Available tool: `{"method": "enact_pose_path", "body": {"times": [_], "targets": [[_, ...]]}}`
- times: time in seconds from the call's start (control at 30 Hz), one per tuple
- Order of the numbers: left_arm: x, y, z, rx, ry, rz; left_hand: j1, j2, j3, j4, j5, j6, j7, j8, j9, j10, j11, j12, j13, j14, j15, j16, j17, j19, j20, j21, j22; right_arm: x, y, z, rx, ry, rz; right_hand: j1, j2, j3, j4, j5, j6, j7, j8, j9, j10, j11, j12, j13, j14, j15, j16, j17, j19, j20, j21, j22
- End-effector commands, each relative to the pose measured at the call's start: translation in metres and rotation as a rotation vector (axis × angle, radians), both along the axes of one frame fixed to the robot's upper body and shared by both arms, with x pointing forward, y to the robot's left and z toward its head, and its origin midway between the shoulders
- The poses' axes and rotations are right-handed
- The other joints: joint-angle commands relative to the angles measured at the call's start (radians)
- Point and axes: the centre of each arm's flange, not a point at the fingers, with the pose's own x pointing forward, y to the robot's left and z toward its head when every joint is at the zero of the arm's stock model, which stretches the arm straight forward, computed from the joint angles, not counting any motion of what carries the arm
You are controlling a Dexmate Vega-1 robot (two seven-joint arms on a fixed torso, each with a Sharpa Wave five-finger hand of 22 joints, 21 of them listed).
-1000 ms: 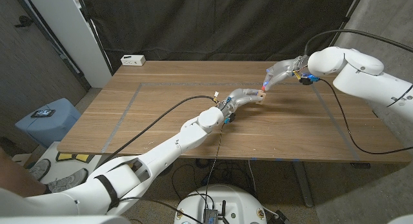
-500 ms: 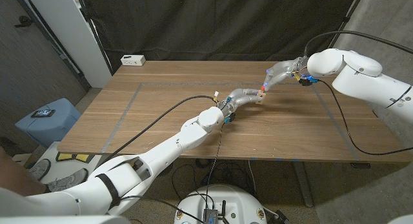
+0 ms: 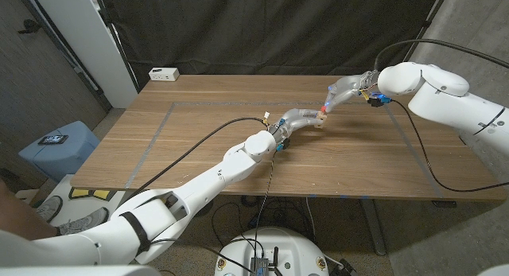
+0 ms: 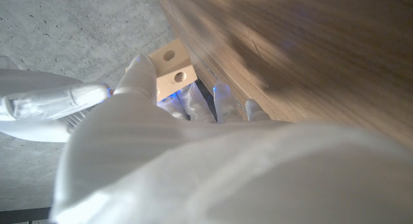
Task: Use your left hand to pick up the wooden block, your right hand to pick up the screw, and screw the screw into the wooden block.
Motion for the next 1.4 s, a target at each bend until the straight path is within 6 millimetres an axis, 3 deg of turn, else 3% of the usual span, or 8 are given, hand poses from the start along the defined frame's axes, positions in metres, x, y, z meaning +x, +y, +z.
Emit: {"method": "enact_pose_path", "body": {"times": [0.03, 0.83, 1.4], "targets": [[0.0031, -0.0007, 0.0014, 0.003, 0.006, 0.001, 0.007, 0.000, 0.009, 0.002, 0.008, 0.004, 0.003, 0.004, 0.004, 0.006, 0.000, 0.006, 0.006, 0.006, -0.075, -0.003, 0.000, 0.001, -0.004, 0.004, 0.004, 0.0019, 0.0008, -0.0009, 0.006, -0.022, -0.001, -0.004, 0.007, -0.001, 0.003, -0.001, 0.019, -0.004, 0.014, 0.006, 0.016, 0.003, 0.009, 0.003, 0.011, 0.001, 0.006, 0.002, 0.012, -0.002, 0.011, 0.004], [0.0022, 0.0000, -0.0004, -0.001, 0.015, 0.007, 0.026, -0.002, 0.023, 0.000, 0.011, 0.019, 0.003, 0.009, 0.004, 0.012, 0.000, 0.007, 0.006, 0.005, -0.075, -0.007, 0.000, 0.000, -0.004, 0.004, 0.004, -0.0010, 0.0042, -0.0038, 0.000, -0.050, -0.002, -0.016, 0.012, -0.009, 0.002, -0.002, 0.068, -0.018, 0.051, 0.021, 0.057, 0.006, 0.014, 0.002, 0.037, -0.004, 0.012, 0.003, 0.029, 0.000, 0.011, 0.004], [-0.0001, 0.0011, -0.0033, -0.002, 0.022, 0.013, 0.064, 0.002, 0.046, -0.011, 0.015, 0.028, 0.005, 0.011, 0.004, 0.019, -0.001, 0.009, 0.008, 0.000, -0.074, -0.011, -0.001, 0.000, -0.002, 0.004, 0.004, -0.0040, 0.0053, -0.0088, -0.004, -0.061, -0.013, -0.056, 0.007, -0.027, 0.015, -0.006, 0.098, -0.030, 0.077, 0.034, 0.090, 0.014, 0.017, 0.002, 0.056, -0.001, 0.015, 0.006, 0.044, 0.003, 0.013, 0.004]]}}
